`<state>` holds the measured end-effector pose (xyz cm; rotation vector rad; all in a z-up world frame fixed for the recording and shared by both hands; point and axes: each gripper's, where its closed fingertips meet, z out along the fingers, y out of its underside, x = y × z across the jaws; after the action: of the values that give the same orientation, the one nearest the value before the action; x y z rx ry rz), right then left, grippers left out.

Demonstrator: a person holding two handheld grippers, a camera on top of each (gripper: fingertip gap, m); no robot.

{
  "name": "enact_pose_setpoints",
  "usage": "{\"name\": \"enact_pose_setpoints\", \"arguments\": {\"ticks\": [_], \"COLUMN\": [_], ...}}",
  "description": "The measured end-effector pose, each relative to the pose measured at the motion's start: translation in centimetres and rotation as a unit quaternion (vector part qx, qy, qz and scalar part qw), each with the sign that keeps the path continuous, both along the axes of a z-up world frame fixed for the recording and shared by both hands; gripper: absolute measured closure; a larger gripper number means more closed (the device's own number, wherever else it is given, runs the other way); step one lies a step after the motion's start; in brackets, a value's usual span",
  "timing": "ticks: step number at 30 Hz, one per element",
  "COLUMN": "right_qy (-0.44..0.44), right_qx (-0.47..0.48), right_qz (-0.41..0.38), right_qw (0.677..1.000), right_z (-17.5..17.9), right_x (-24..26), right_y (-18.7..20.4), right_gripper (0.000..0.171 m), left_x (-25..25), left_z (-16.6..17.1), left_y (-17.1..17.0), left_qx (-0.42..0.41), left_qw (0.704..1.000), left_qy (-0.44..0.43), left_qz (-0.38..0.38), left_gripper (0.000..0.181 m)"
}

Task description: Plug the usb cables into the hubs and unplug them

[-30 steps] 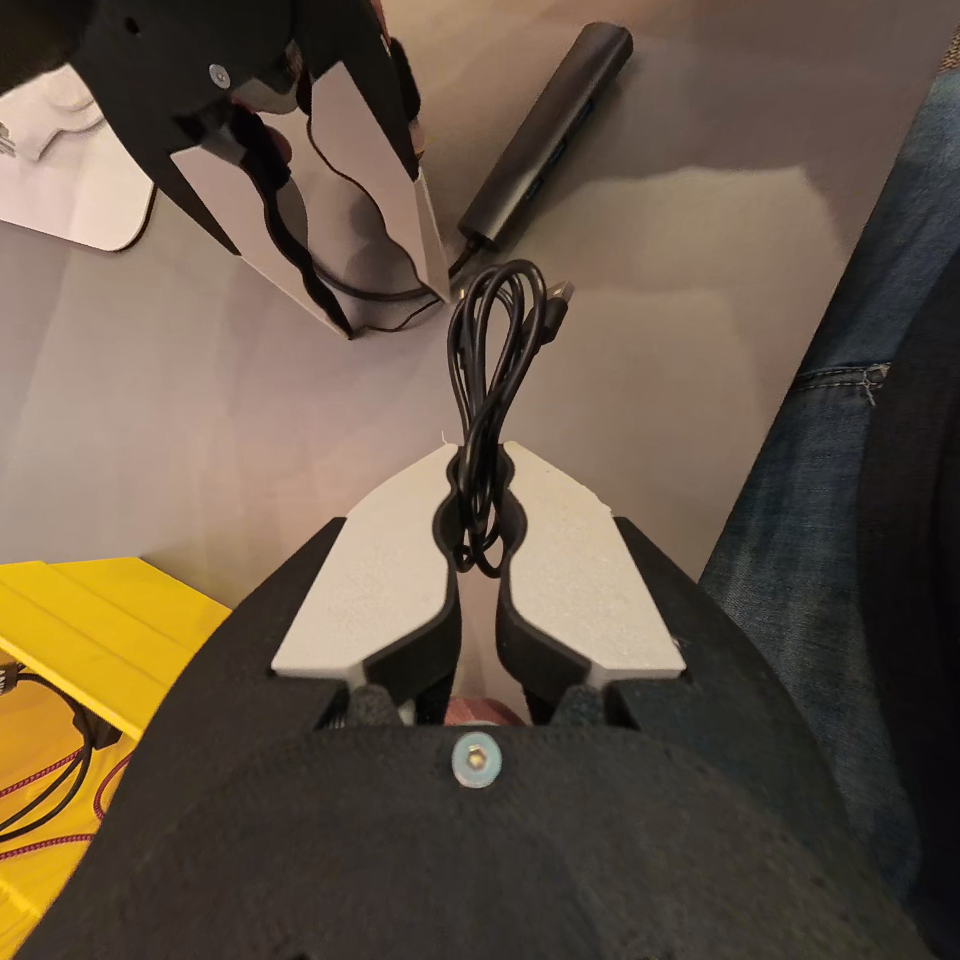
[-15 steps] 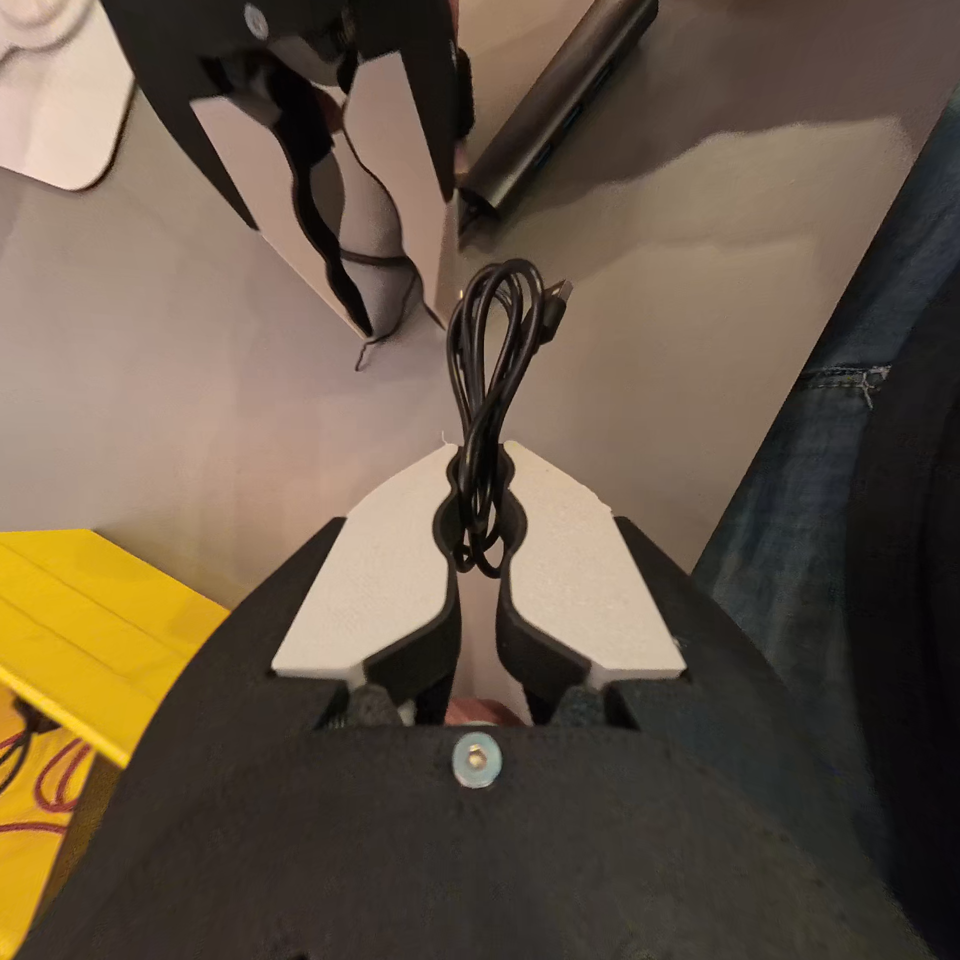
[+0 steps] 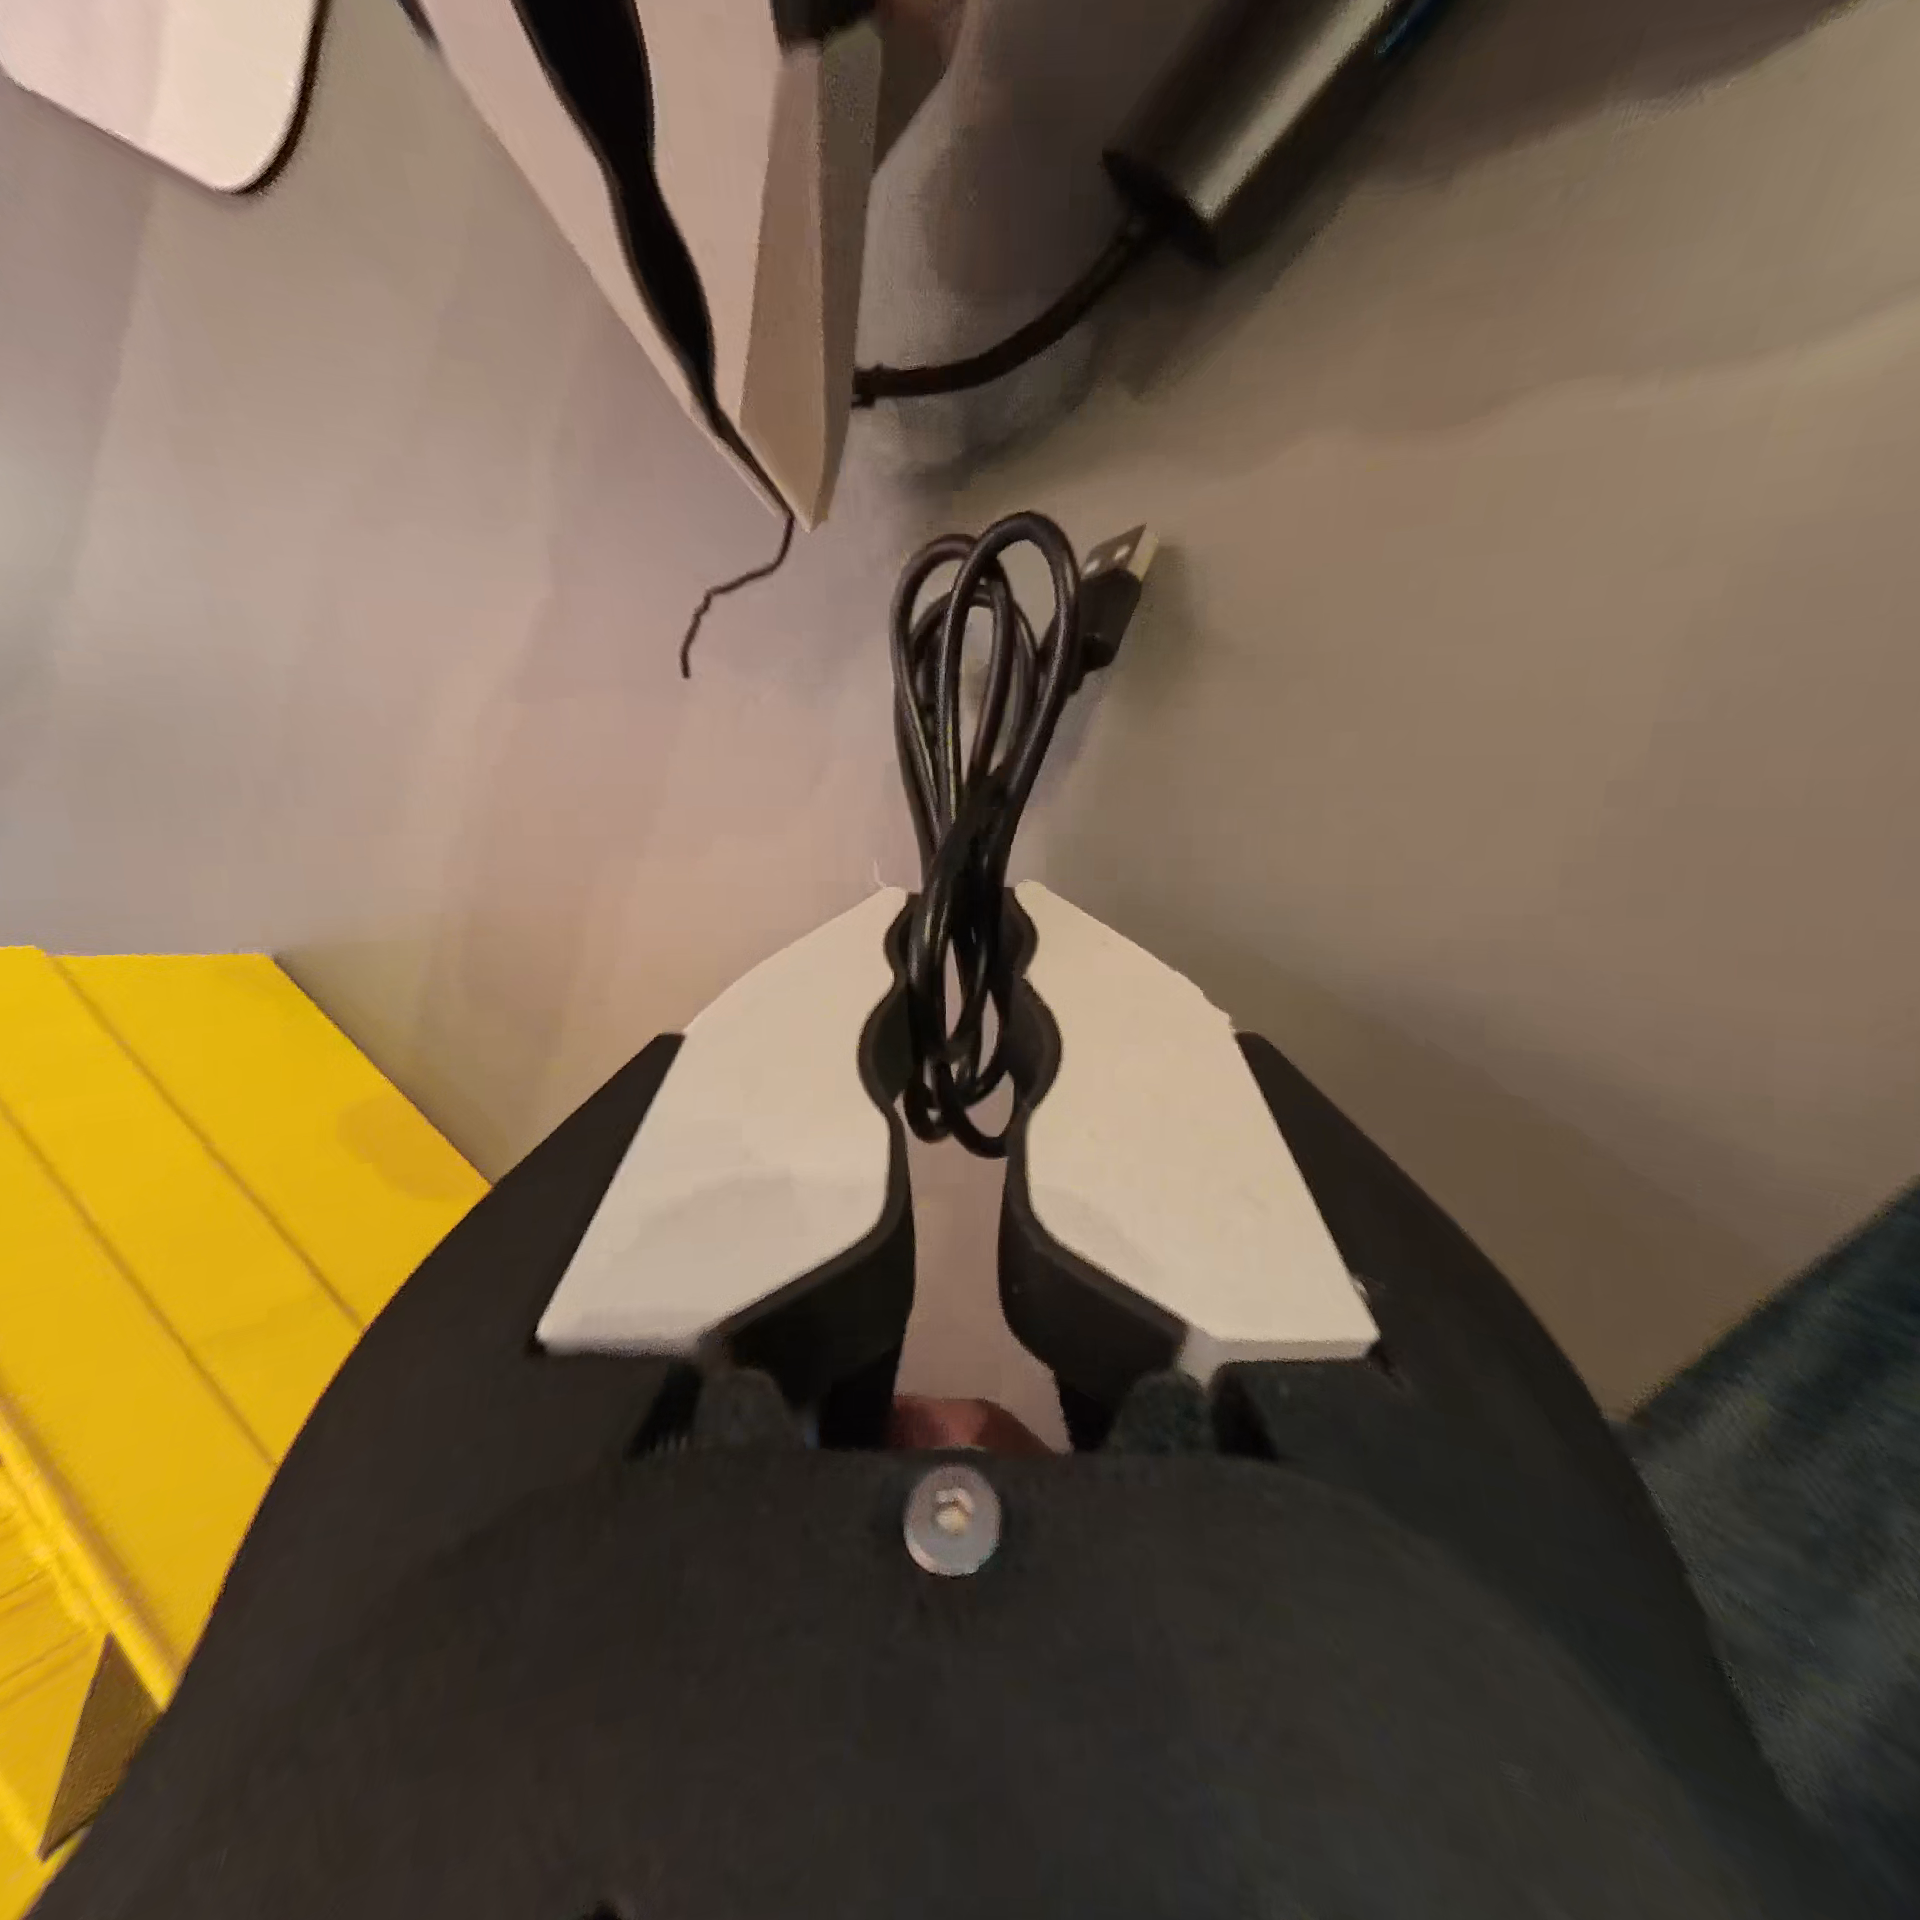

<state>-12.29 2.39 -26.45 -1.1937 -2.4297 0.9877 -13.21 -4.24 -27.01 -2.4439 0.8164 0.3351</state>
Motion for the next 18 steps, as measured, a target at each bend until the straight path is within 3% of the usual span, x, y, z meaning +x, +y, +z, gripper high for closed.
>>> {"name": "enact_pose_setpoints", "arguments": {"ticks": [7, 13, 18], "right_qy": [0.043, 0.102, 0.153], "right_qx": [-0.091, -0.223, -0.321], "right_qz": [-0.046, -0.091, -0.102], "right_qw": [0.994, 0.965, 0.929], "right_z": [3.5, 8.5, 12.5], "right_x": [0.4, 0.3, 0.7], "right_y": [0.4, -1.0, -2.9], "right_gripper": [0.171, 0.171, 0.171], "left_x": [0.4, -0.3, 1.3], "left_z": [0.1, 8.5, 13.1], "left_y": [1.0, 4.0, 5.0], "left_qx": [0.022, 0.232, 0.343], "left_qw": [0.999, 0.969, 0.936], "left_qy": [-0.044, -0.079, -0.071], "left_qz": [0.016, 0.043, 0.009], "left_gripper": [0.128, 0.118, 0.104]}}
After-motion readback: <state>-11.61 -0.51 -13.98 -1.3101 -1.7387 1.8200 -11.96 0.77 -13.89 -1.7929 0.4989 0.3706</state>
